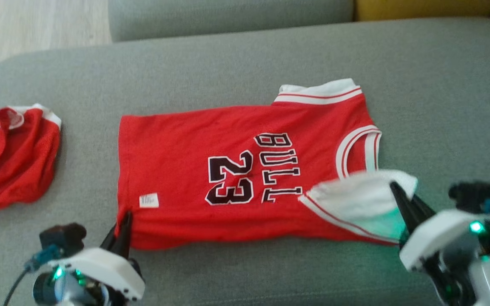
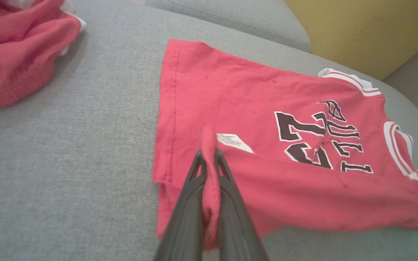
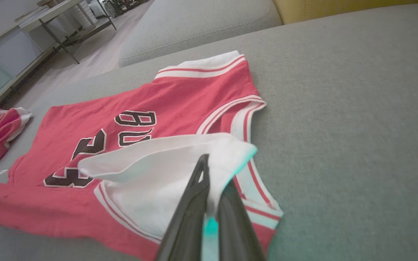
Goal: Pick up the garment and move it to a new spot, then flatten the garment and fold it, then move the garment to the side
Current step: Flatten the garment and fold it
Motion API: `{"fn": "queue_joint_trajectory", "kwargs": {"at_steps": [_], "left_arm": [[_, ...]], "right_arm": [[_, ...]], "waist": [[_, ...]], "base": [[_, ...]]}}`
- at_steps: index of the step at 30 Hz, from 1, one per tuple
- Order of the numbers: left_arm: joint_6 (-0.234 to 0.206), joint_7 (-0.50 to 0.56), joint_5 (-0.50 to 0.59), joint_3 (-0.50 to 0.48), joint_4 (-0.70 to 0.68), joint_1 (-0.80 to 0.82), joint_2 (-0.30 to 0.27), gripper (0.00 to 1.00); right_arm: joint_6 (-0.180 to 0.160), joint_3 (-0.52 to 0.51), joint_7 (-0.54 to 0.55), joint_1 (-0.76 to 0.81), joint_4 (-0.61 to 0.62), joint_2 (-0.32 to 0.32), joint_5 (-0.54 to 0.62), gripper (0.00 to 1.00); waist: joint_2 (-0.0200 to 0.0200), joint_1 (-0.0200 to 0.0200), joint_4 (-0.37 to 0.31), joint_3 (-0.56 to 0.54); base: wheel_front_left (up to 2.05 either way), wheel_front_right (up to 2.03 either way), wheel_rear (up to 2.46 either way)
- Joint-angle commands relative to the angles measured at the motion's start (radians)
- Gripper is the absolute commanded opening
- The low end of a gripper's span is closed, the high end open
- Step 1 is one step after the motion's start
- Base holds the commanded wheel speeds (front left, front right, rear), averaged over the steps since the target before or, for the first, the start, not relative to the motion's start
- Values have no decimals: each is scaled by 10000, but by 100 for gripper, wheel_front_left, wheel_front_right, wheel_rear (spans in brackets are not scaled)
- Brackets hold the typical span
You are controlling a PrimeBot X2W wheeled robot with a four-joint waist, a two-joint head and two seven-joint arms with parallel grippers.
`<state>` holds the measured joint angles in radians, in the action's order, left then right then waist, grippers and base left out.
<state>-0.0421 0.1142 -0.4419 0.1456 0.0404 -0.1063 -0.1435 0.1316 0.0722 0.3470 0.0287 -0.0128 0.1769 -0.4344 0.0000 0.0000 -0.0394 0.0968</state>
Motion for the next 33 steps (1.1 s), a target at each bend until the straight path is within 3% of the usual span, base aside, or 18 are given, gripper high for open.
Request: {"fn": "queue_joint_trajectory", "kwargs": {"at_steps": [1, 7, 15, 16, 17, 18, 25, 33], "left_arm": [[117, -44, -168, -463, -114, 744, -44, 0], [220, -94, -259, -438, 707, 1433, -39, 0], [305, -169, -287, -318, 1655, 1862, -5, 0], [316, -205, -297, -294, 1773, 1897, 25, 9], [333, -257, -295, -269, 1881, 1934, 45, 44], [341, -325, -284, -245, 1981, 1968, 65, 100], [55, -1707, 78, -265, 2075, 1926, 256, 100], [-418, -3413, 986, -88, 1398, 1746, 357, 100]], "right_arm": [[-9, 475, -316, -838, -165, 390, -178, 0], [-9, 1448, -1082, -2266, -1876, 900, -525, 0], [-9, 2381, -2038, -3331, -3578, 1100, -944, 0], [-9, 2473, -2192, -3405, -3772, 1111, -1005, 2], [-9, 2549, -2347, -3459, -3943, 1113, -1055, 43], [-9, 2621, -2496, -3490, -4088, 1113, -1091, 100], [-9, 2513, -3995, -3361, -4245, 999, -811, 100], [-9, 1440, -5317, -2626, -2933, 645, 712, 100]], "waist": [[0, 0, 93, 227], [0, 0, 201, 624], [0, 0, 303, 914], [0, 0, 325, 932], [0, 0, 343, 944], [0, 0, 361, 946], [0, 0, 305, 787], [0, 0, 215, 385]], "base": [[0, 0, 0], [0, 0, 0], [0, 0, 0], [0, 0, 0], [0, 0, 0], [0, 0, 0], [0, 0, 0], [0, 0, 0]]}}
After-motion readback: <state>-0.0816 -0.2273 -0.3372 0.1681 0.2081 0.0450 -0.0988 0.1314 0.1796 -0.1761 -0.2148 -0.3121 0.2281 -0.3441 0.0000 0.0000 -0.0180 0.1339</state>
